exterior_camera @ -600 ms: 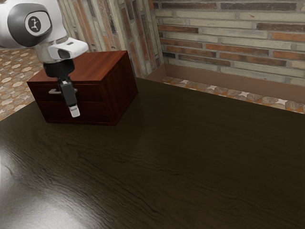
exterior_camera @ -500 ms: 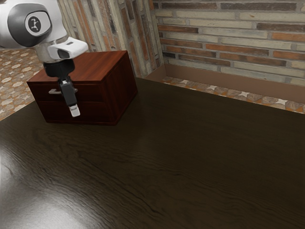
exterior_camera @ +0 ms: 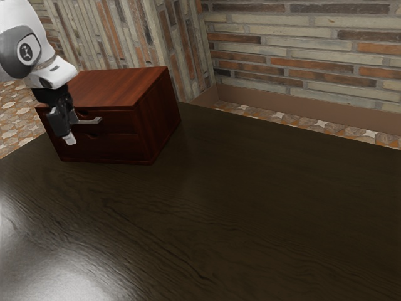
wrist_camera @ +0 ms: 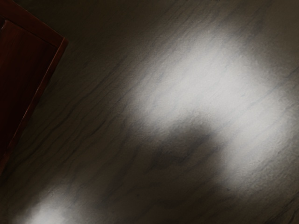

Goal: Pull the drawer handle with one arm to open the drawer

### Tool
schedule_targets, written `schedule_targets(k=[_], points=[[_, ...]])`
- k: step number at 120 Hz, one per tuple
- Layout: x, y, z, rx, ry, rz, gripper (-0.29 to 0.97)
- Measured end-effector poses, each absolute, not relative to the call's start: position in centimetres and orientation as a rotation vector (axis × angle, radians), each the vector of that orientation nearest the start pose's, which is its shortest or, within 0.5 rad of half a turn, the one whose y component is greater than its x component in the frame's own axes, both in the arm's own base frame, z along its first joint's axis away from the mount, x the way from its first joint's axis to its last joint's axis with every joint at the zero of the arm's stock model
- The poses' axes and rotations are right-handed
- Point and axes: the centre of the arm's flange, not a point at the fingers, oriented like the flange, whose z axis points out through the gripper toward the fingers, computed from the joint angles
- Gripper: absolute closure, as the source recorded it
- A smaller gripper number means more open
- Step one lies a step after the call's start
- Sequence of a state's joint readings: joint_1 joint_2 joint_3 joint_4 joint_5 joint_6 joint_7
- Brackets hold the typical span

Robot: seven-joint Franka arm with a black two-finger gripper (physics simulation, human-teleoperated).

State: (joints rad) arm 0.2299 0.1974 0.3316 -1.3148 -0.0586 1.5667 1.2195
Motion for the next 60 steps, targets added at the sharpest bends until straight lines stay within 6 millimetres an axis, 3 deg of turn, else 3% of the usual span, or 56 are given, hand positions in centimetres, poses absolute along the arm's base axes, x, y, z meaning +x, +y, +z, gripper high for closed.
schedule_targets(k=[17,30,49,60], points=[[55.3,32.7,62.0,-2.738,1.185,-0.128,0.0],[55.0,35.4,61.8,-2.635,1.253,-0.155,0.03],[55.0,38.6,60.5,-2.538,1.359,-0.218,0.18],[56.0,39.1,59.2,-2.464,1.447,-0.247,0.25]])
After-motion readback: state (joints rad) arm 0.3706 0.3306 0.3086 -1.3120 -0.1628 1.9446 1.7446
